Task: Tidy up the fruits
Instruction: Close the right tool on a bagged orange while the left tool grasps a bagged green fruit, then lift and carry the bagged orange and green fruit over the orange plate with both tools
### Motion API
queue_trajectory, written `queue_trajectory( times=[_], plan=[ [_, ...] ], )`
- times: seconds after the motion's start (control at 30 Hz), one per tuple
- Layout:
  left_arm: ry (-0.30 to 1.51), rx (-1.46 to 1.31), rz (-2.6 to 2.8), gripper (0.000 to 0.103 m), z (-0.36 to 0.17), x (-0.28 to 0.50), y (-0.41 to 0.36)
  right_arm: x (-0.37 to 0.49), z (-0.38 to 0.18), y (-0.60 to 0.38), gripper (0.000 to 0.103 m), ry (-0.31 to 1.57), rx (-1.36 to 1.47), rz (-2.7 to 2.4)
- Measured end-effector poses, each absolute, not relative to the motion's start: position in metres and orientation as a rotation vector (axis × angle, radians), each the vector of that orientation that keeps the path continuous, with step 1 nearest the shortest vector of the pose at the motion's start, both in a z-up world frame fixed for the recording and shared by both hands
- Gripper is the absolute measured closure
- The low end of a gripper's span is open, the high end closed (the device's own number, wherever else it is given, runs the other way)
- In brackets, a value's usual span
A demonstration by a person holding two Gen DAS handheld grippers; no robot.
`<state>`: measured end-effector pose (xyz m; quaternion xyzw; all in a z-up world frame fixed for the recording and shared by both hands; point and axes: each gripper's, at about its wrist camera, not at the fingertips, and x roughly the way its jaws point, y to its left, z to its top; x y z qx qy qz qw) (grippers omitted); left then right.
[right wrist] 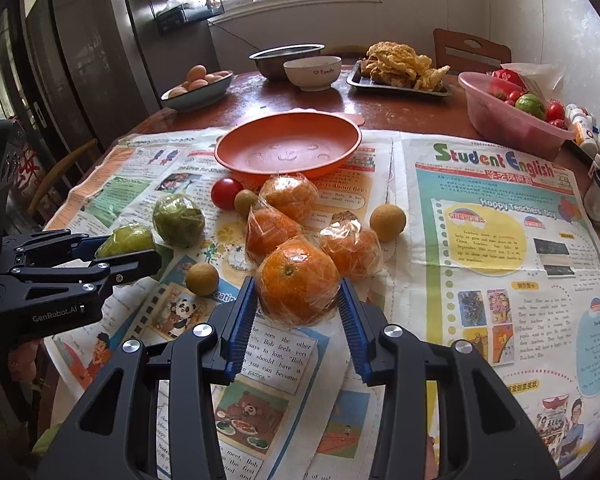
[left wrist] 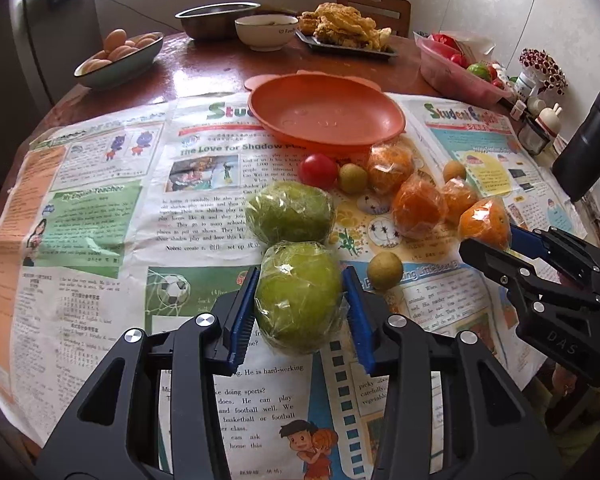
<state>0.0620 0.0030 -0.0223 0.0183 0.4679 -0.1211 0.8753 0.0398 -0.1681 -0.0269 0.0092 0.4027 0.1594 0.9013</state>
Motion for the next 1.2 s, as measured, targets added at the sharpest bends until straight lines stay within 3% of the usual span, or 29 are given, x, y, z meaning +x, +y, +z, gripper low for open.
queue_trajectory(
  times=[0.43, 1.2],
  plan=[
    [0.934, 0.022, -0.255, 0.070, 0.013, 0.082, 0.002, 0.050, 0.005, -0.170, 0.063, 0.780, 0.023, 0.361],
    [0.970, 0.007, -0.288, 0.070, 0.018, 0.183, -0.011, 0.140, 0.011, -0.160, 0.063, 0.808, -0.017, 0.400]
  ],
)
